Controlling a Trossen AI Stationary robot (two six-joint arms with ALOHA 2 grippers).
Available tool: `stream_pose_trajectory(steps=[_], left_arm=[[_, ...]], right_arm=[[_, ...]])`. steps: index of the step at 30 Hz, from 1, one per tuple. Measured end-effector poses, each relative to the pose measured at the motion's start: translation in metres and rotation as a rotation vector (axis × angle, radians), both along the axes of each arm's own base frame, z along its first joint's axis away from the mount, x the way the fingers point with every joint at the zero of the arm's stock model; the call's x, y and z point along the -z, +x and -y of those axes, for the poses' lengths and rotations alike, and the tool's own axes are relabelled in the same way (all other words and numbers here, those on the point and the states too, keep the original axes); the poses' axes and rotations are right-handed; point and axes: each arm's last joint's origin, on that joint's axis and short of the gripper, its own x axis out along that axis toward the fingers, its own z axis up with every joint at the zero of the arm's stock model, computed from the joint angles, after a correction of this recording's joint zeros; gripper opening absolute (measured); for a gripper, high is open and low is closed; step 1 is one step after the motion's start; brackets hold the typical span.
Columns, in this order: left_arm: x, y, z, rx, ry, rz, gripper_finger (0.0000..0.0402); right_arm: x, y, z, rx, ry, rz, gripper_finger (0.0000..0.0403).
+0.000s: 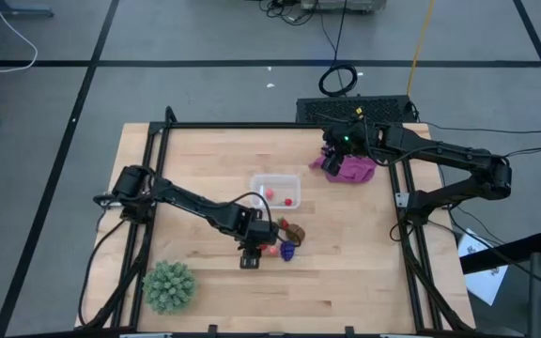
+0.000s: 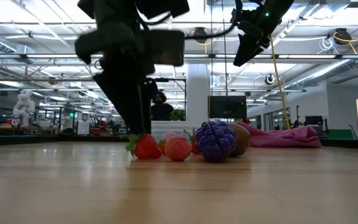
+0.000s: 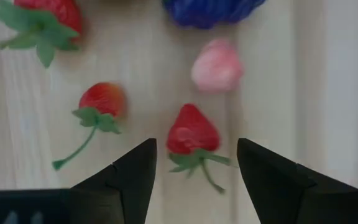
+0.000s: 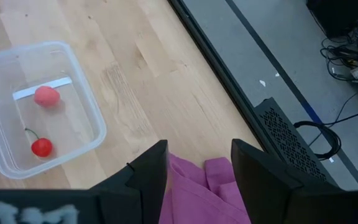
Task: Pick and placing Produce into tupperware
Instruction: Put the bottom strawberry into the transparent bin
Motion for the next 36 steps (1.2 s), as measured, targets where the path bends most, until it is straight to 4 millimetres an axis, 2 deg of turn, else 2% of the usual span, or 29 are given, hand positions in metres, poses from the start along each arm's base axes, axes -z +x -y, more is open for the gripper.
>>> stream_pose_trajectory(steps=[9, 22, 32, 36], left_arm=[[0.016, 0.007, -0.004, -0.013, 0.020, -0.007, 0.0227], [0.017, 0.007, -0.005, -0.033, 0.022, -0.010, 0.0225], [0.017, 0.007, -0.005, -0.036, 0.019, -0.007, 0.0134], [0.017, 0.007, -0.004, -0.042, 0.013, -0.008, 0.0127]], right_arm=[[0.000, 0.000, 0.000, 0.000, 0.002, -0.003, 0.0169], [0.000, 0.000, 0.000, 0.000, 0.002, -0.003, 0.0169], [0.000, 0.000, 0.000, 0.000, 0.002, -0.003, 0.0169], [0.000, 0.000, 0.000, 0.000, 0.002, -0.003, 0.0169]])
